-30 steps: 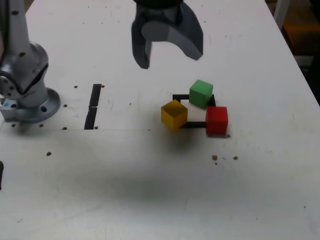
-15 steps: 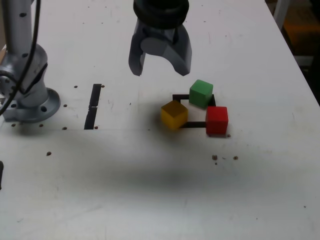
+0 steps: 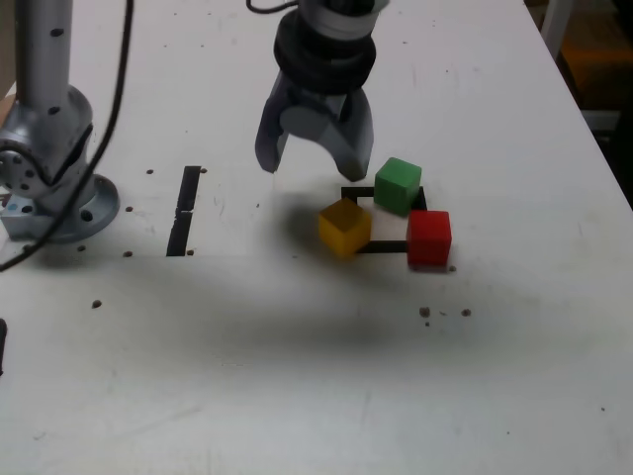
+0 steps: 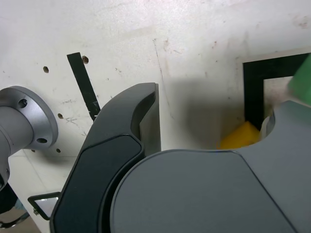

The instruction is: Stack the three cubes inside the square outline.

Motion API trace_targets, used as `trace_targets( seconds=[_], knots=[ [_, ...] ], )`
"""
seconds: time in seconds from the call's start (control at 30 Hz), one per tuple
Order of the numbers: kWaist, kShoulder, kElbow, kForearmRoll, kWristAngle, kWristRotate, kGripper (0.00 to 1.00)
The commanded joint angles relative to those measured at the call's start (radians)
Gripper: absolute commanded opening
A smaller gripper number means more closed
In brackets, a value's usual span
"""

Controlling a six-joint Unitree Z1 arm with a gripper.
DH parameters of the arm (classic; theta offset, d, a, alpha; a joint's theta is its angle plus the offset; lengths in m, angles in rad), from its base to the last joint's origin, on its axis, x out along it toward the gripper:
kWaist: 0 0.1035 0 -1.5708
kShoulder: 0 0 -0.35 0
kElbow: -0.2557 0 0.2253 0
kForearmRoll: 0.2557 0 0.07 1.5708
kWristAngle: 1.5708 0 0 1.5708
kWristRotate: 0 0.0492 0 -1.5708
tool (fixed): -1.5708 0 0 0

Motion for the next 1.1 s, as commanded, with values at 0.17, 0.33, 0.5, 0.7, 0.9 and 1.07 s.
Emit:
trace_targets(
  seconds=[0.17, 0.33, 0.5, 0.7, 0.9, 1.07],
  knots=[
    [0.003, 0.031, 0.008, -0.032, -0.005, 0.004, 0.82],
    [0.004, 0.059, 0.003, -0.045, -0.004, 0.004, 0.82],
    [0.008, 0.075, 0.000, -0.049, -0.005, 0.004, 0.82],
    [0.016, 0.091, 0.003, -0.053, -0.008, 0.006, 0.82],
    [0.017, 0.092, 0.021, -0.053, -0.018, 0.007, 0.82],
    [0.015, 0.077, 0.054, -0.055, -0.038, 0.012, 0.82]
  ],
)
